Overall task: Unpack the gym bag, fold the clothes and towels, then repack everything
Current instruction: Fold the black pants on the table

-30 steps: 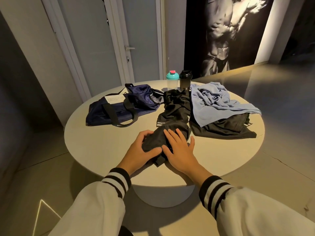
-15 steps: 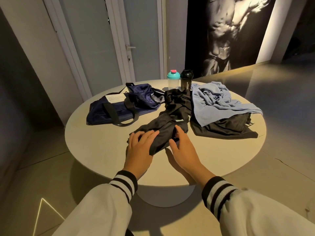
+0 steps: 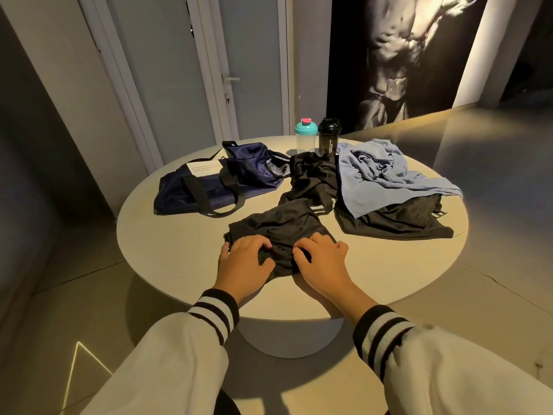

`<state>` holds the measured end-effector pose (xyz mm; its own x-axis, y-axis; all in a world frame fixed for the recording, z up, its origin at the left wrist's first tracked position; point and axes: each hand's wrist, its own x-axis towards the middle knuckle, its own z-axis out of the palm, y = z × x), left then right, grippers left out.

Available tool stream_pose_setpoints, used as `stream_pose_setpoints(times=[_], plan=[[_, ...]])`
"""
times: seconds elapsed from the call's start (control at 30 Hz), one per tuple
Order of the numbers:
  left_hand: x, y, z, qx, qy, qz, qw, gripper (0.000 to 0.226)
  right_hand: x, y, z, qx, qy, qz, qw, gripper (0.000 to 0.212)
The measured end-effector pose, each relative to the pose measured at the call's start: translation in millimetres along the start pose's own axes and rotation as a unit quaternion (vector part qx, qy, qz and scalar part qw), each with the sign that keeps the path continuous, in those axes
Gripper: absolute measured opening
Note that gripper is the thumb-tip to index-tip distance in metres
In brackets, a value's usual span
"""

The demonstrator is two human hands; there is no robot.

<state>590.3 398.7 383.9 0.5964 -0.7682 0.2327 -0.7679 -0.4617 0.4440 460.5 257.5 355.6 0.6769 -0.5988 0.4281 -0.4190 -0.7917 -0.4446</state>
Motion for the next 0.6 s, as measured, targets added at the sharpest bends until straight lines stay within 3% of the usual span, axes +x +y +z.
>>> stream_pose_setpoints(times=[0.13, 0.3, 0.37, 0.43, 0.5, 0.6], plan=[[3, 2, -4, 0.136, -0.019, -0.009, 0.99, 0.063, -1, 0, 0, 0.001, 0.044, 0.018, 0.999, 0.029], [4, 1, -6, 0.199, -0.046, -0.03, 0.978, 0.046, 0, -1, 0, 0.009, -0.025, 0.034, 0.999, 0.041], [0, -3, -5, 0.216, 0.004, -0.046, 0.975, 0.044, -1, -2, -3, 0.057, -0.016, 0.035, 0.998, 0.045], [-4, -3, -1, 0.146, 0.08, 0.021, 0.986, 0.04, -1, -3, -5, 0.1, -0.011, 0.053, 0.994, 0.047], [-10, 5, 2, 0.042, 0.034, 0.097, 0.994, 0.043, -2, -4, -6, 0.106, -0.007, 0.051, 0.993, 0.044], [-16, 12, 12, 0.049, -0.076, 0.073, 0.993, 0.07, -4, -6, -9, 0.134, -0.008, 0.027, 0.991, 0.034]])
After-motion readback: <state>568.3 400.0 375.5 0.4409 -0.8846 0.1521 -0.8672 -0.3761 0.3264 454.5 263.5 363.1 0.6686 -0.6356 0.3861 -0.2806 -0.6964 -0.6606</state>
